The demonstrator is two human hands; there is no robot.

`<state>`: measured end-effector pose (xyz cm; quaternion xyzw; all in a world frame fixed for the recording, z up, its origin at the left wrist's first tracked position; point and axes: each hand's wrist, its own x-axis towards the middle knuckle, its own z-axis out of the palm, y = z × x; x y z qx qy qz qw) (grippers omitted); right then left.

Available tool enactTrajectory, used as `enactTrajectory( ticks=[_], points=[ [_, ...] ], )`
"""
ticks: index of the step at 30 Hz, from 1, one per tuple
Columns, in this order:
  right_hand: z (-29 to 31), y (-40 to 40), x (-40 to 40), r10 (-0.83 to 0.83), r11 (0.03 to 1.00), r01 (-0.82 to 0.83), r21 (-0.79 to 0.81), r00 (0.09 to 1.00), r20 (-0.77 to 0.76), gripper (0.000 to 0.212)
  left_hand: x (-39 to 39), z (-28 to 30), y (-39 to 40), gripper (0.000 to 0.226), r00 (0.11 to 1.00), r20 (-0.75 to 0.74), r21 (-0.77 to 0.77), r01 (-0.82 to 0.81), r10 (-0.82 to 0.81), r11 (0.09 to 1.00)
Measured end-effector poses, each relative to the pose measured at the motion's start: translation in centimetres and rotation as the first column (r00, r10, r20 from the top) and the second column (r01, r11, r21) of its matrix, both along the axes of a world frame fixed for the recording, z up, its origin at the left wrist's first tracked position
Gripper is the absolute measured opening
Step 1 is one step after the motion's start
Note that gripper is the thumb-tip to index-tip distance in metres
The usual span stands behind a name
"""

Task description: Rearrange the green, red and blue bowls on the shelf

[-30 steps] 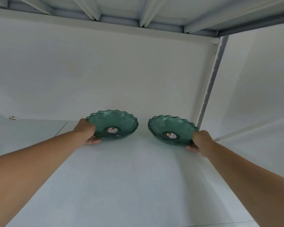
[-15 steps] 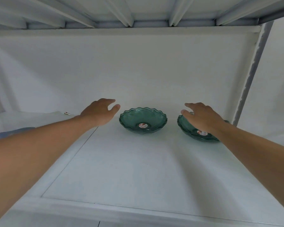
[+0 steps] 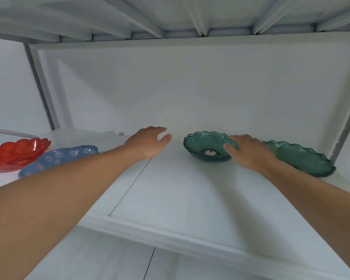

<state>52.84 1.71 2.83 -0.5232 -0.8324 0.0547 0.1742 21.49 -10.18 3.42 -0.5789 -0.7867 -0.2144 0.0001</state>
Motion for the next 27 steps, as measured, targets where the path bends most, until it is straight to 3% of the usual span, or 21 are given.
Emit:
enactTrajectory(
  ticks=[10,17,27],
  points=[
    [1.2,-9.2,-17.0,0.007,0.998,-0.009,0.059,1.000,0.024,0.064,-15.0,0.5,-9.5,0.074,0.998,0.023,0.061,0.061,-0.062,0.996],
    [0.8,-14.2,-29.7,0.106,0.994,-0.106,0.023,0.994,0.018,0.070,-26.6,0.4,-15.4,0.074,1.000,0.014,0.037,-0.005,0.004,0.999],
    [-0.3,-15.4,-39.4,0.245,0.969,-0.246,-0.021,0.969,-0.027,0.066,-33.3,0.0,-20.5,0.069,0.990,0.018,0.035,-0.141,0.140,0.989]
  ],
)
